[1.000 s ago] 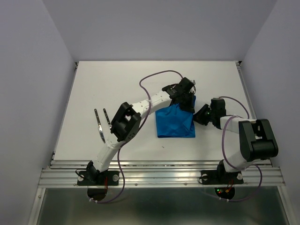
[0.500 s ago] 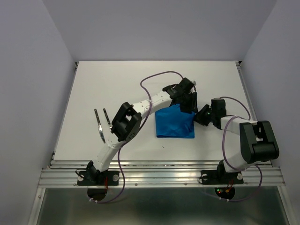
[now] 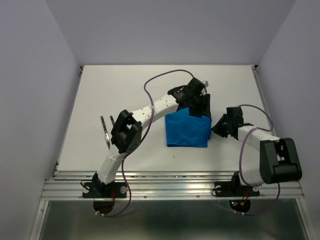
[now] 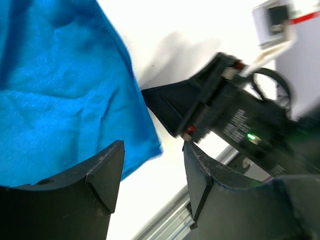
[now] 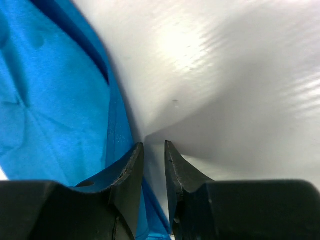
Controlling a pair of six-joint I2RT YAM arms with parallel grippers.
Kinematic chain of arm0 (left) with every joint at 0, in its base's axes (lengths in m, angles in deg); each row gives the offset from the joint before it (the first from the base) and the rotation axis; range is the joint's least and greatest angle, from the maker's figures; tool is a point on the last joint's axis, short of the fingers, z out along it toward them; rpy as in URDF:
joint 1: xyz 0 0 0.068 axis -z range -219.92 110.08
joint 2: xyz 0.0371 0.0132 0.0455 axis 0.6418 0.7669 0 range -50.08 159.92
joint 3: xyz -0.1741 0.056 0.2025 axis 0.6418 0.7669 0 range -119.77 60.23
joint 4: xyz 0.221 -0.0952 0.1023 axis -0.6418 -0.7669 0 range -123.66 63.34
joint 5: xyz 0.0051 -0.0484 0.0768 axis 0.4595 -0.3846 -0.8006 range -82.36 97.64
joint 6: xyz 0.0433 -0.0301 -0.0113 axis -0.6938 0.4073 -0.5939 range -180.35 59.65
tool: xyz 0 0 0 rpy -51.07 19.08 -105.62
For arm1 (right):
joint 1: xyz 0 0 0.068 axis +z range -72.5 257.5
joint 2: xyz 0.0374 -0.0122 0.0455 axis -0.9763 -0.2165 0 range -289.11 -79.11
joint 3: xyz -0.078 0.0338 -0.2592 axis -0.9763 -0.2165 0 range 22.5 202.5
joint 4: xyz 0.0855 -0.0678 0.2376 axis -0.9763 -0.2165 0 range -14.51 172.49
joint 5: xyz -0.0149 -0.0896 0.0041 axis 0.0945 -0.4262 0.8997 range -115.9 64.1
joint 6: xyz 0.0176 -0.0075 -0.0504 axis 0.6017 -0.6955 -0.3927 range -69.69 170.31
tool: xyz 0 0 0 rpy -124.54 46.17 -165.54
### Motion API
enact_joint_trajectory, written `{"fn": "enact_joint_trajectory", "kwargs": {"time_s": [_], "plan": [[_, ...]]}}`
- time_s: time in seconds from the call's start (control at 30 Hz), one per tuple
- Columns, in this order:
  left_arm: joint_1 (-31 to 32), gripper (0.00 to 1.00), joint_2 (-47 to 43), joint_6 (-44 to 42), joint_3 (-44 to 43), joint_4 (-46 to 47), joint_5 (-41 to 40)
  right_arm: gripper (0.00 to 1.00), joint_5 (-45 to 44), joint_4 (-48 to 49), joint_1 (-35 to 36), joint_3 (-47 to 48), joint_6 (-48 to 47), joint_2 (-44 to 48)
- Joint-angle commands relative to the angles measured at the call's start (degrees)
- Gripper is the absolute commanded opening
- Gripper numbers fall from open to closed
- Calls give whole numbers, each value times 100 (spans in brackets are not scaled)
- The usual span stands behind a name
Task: Fold the napkin into a case and place the utensils inside
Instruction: Fold the rectangle-folded napkin at the center of the board, then smooth out the square-folded napkin at the center of the board.
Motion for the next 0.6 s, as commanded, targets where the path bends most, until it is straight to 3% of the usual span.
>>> {"fn": "enact_joint_trajectory", "kwargs": {"time_s": [0.0,0.1,0.33,0.57], "plan": [[-140,60,-1059,-228,327,-18,-229,30,-827,-952,46,-95,-301,313],[-334,59,-1350,-263,793,69,-299,30,-977,-1216,46,-104,-328,621],[-1046,54,-2255,-404,2955,676,-151,32,-776,-1507,46,203,-538,1369],[-1134,62,-2572,-544,4142,755,-379,53,-345,-1420,46,274,-916,922]]}}
